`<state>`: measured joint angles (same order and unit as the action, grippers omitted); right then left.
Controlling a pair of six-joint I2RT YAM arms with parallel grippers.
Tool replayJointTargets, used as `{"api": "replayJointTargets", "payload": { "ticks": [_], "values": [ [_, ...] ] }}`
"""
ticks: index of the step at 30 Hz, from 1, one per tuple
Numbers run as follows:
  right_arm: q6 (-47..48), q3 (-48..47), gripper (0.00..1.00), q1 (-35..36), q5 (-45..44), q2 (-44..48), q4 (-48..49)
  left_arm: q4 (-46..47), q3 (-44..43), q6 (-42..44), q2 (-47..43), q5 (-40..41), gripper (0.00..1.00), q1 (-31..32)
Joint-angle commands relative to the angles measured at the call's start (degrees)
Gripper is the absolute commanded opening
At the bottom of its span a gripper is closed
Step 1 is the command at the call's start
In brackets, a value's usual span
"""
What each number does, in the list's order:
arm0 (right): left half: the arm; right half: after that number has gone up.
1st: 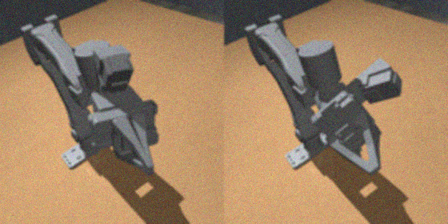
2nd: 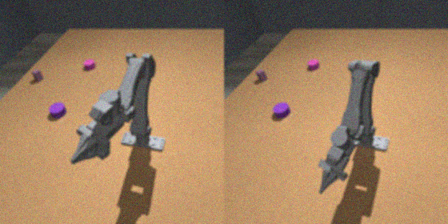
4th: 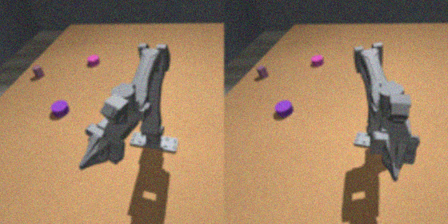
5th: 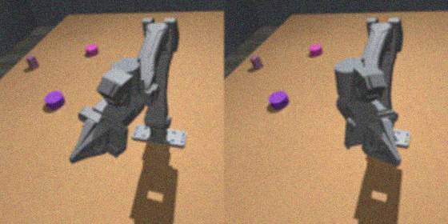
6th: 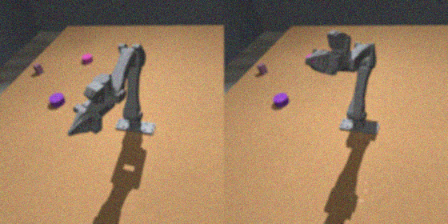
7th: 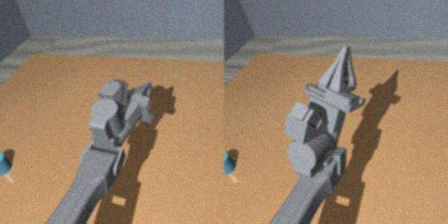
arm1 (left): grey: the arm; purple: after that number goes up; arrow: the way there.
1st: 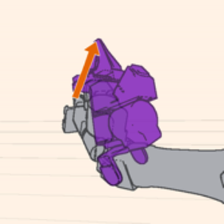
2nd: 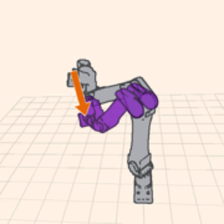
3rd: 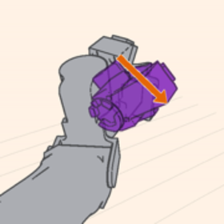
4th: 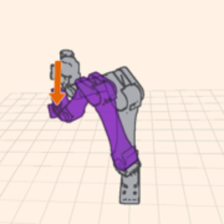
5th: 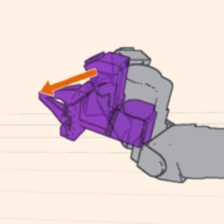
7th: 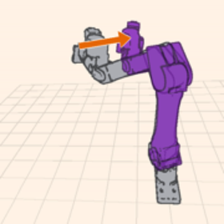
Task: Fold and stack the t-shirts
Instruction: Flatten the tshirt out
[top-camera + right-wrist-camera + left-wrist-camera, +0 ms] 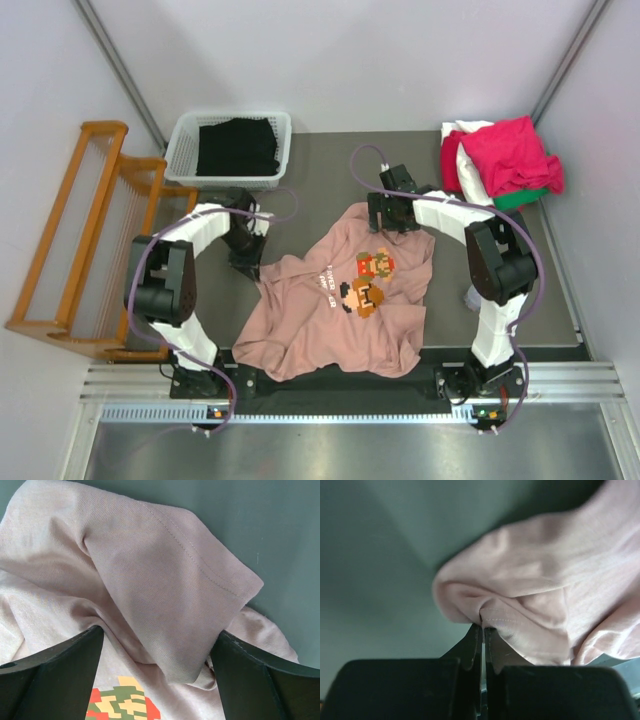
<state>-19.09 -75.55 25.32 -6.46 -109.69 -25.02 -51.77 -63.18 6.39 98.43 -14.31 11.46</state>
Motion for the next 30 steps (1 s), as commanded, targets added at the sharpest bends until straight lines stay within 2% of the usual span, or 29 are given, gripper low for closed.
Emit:
{"api": "replayJointTargets", "payload": {
  "ticks": [1,3,5,6,7,8,9,11,14,20,21,24,30],
  "values": [
    [0.46,-3.46,0.81,-0.27,-1.53,1.58,1.72,-0.08,-6.24,0.99,1.41,-1.24,0.0,-6.0],
    [0.81,-3.99,0.77,-0.36,-1.8,1.5,1.72,-0.44,-7.31,1.25,2.2,-1.34,0.0,-7.41],
    [0.98,-4.34,0.64,-0.36,-1.98,1.58,1.72,-0.53,-8.27,1.43,2.55,-1.34,0.0,-8.82],
    [0.99,-4.34,0.54,-0.27,-1.98,1.58,1.81,-0.61,-8.45,1.52,2.64,-1.34,0.0,-9.09],
    [0.99,-4.34,0.38,-0.36,-2.07,1.67,1.9,-0.61,-8.8,1.43,2.64,-1.51,0.0,-9.44],
    [0.9,-4.17,0.31,-0.36,-2.07,1.76,1.9,-0.53,-8.89,1.34,2.64,-1.6,0.0,-9.44],
    [0.9,-3.91,0.15,-0.36,-2.15,1.93,2.07,-0.61,-8.89,1.17,2.64,-1.78,0.0,-9.44],
    [0.9,-3.38,0.01,-0.27,-2.5,2.2,1.99,-0.27,-8.72,1.08,2.73,-2.13,0.0,-9.53],
    [0.72,-2.15,0.0,0.16,-4.08,3.78,2.08,0.26,-8.63,1.08,3.17,-1.52,0.0,-9.53],
    [2.82,0.74,0.0,6.38,-19.18,12.9,1.72,-0.35,-10.73,0.99,3.17,-0.37,0.0,-10.06],
    [3.53,1.1,0.0,7.71,-23.82,14.66,1.9,-1.48,-12.48,0.9,2.99,-0.29,0.0,-10.58],
    [5.11,2.33,0.0,12.02,-29.38,21.69,1.47,-4.03,-18.44,0.99,1.68,-0.9,0.0,-13.03],
    [3.45,3.65,0.0,14.05,-30.89,33.91,-2.66,-12.3,-32.33,1.08,-1.05,-2.92,0.0,-17.43]
  ]
}}
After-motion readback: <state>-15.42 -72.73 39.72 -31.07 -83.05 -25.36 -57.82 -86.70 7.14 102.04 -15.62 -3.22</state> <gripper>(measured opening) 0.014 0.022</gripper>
